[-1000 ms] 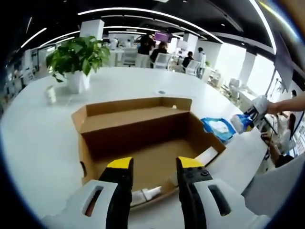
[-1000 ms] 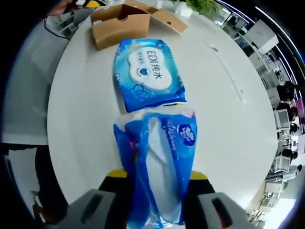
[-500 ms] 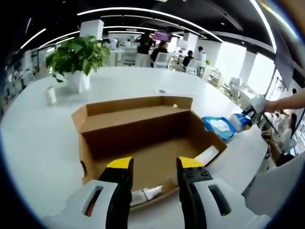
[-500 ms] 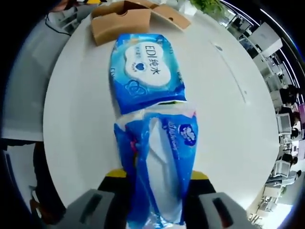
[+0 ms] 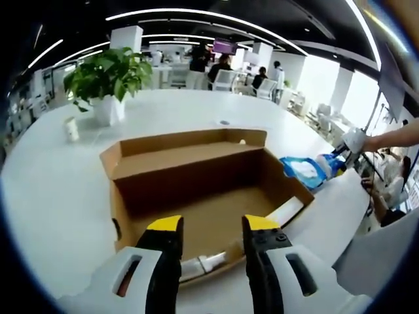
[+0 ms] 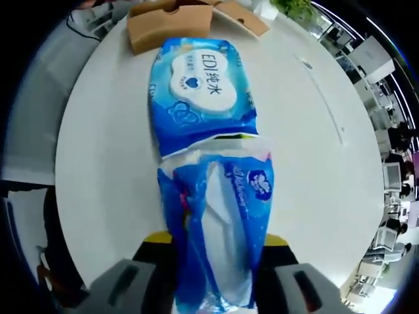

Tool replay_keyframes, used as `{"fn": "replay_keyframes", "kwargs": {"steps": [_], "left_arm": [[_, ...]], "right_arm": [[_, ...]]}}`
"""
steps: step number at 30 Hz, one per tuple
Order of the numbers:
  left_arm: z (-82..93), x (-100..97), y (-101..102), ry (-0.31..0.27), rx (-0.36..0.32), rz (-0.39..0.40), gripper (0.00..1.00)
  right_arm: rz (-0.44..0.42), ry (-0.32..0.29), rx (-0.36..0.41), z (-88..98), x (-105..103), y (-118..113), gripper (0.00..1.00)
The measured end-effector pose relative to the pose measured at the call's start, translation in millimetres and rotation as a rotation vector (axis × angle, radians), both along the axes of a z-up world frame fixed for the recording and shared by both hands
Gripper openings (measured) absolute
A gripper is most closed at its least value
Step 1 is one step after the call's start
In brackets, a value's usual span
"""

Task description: Operate the shoe box by opening the lid, removing the specified soft item, and placing it in the target area until the item is outside and the box remains undamaged.

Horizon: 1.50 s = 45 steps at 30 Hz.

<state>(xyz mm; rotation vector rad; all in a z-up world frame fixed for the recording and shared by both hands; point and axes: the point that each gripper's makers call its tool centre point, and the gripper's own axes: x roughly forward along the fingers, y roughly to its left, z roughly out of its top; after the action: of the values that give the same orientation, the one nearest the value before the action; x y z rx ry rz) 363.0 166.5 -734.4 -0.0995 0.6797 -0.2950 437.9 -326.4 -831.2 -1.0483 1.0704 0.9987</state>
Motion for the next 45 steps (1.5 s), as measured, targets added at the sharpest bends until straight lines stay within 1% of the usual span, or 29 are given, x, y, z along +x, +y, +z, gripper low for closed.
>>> {"fn": "replay_keyframes", "kwargs": {"steps": [6, 10, 15, 29, 38, 42, 45], "left_arm": [[-0.5, 0.5, 0, 0.001, 0.0, 0.0, 0.36], [-0.1, 0.3, 0, 0.0, 0.001, 0.002, 0.36], [0.3, 0.1, -1, -0.001, -0.001, 0.002, 0.36], [1.1, 0.9, -4, -0.005, -0.006, -0.005, 0.36], [3.9, 1.8, -6, -0.012, -0.013, -0.01, 0.36], [6.0, 1.8, -6, -0.017, -0.017, -0.009, 0.36], [8.7, 2.0, -6, -0.025, -0.022, -0.005, 0.36]], "right_arm": [[0.004, 0.0, 0.003, -2.2, 2, 1, 0.44], [0.03, -0.001, -0.008, -3.8, 2, 2, 0.45], [0.041, 0.006, -0.012, -5.1, 1, 3, 0.47], [0.034, -0.01, -0.001, 3.0, 0, 2, 0.46], [-0.012, -0.02, 0.025, 13.1, -2, 2, 0.46], [-0.067, -0.029, 0.051, 20.2, -1, 1, 0.46], [-0.093, -0.032, 0.067, 25.1, -4, -1, 0.48]]}}
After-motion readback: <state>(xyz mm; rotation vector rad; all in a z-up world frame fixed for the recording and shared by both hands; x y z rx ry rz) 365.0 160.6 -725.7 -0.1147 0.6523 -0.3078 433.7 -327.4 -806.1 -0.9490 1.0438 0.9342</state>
